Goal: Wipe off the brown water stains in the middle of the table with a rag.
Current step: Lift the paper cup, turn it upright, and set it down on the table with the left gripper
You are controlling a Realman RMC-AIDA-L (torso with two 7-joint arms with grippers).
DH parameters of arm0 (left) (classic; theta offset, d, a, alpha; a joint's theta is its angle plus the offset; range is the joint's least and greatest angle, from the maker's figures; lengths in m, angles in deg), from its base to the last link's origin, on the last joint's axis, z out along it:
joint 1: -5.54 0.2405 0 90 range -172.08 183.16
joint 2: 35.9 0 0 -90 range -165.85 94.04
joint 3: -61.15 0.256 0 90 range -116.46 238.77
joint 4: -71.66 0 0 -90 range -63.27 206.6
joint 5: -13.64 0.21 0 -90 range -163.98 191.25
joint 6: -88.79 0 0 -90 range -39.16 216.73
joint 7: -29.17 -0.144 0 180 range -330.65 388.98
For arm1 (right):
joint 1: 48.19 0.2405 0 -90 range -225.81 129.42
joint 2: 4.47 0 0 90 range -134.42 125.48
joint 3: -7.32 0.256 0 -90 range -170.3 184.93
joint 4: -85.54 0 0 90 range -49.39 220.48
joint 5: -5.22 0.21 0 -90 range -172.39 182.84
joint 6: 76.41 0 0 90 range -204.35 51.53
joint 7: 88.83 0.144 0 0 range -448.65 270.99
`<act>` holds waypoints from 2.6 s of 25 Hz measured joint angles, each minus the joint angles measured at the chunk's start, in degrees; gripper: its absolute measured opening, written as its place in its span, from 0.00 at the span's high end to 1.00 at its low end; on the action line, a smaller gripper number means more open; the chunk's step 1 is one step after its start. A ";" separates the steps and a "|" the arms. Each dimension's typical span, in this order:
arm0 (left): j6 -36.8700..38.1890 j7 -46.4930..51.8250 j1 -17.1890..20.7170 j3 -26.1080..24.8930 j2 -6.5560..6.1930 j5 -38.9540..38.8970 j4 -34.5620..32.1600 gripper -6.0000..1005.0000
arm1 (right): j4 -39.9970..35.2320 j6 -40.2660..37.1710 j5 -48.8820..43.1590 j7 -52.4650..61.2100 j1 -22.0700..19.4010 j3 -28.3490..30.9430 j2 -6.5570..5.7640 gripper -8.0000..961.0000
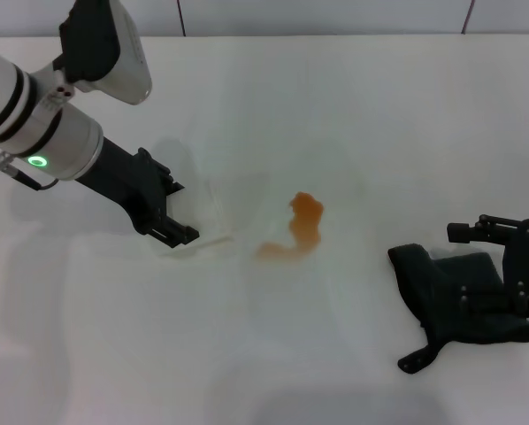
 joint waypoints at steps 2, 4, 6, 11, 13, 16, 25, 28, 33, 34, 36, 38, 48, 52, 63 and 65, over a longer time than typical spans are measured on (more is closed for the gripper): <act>-0.08 0.05 0.02 0.00 0.00 0.20 0.00 0.26 | 0.00 0.01 0.00 0.00 0.01 -0.01 0.00 0.16; -0.08 0.08 0.02 0.00 0.00 0.28 -0.02 0.28 | 0.00 0.02 0.00 0.00 0.01 -0.01 0.00 0.16; -0.04 0.15 0.01 0.00 0.02 0.44 -0.28 0.31 | 0.00 0.02 0.00 0.00 -0.02 0.15 0.00 0.16; 0.11 0.40 -0.09 -0.09 0.09 0.49 -1.51 0.31 | 0.00 -0.27 0.00 0.00 -0.34 0.53 0.00 0.16; 0.10 0.76 0.39 -0.37 0.09 0.04 -3.58 0.31 | 0.00 -0.32 0.00 0.00 -0.39 0.57 0.00 0.16; -0.23 1.04 1.32 -1.18 0.09 -0.90 -5.58 0.31 | -0.03 -0.32 0.00 0.00 -0.36 0.63 -0.04 0.16; -7.76 -0.59 6.99 -5.71 1.33 -7.03 -7.51 0.31 | -0.24 -0.19 0.00 -0.59 -0.25 1.21 -0.09 0.16; -9.72 -1.56 9.30 -5.65 1.35 -11.90 -8.02 0.31 | -0.42 -0.32 0.00 -0.64 -0.26 1.41 -0.09 0.16; -12.67 -4.33 13.07 -5.44 1.49 -21.15 -8.22 0.31 | -0.57 -0.37 0.00 -0.67 -0.20 1.88 -0.09 0.16; -13.19 -5.19 13.75 -5.35 1.51 -22.92 -8.11 0.31 | -0.57 -0.40 0.00 -0.69 -0.18 1.97 -0.09 0.16; -14.18 -6.83 15.11 -5.35 1.57 -25.90 -7.62 0.31 | -0.57 -0.43 0.00 -0.75 -0.14 2.02 -0.09 0.16; -15.04 -8.85 16.17 -5.34 1.63 -29.10 -6.58 0.31 | -0.53 -0.44 0.00 -0.81 -0.17 2.02 -0.09 0.16; -17.03 -25.30 18.73 -5.62 1.67 -47.53 5.06 0.31 | 0.11 -0.20 -0.10 -1.55 -0.50 2.03 -0.09 0.17; -17.08 -32.18 18.94 -5.63 1.67 -52.66 9.72 0.31 | 0.28 -0.16 -0.27 -1.57 -0.55 2.02 -0.09 0.17; -17.08 -46.27 19.83 -5.65 1.77 -59.19 18.86 0.31 | 0.56 -0.43 -0.53 -2.19 -0.52 2.03 -0.15 0.17; -17.09 -48.27 20.16 -5.57 1.83 -59.77 19.48 0.31 | 0.60 -0.44 -0.57 -2.19 -0.52 2.02 -0.16 0.17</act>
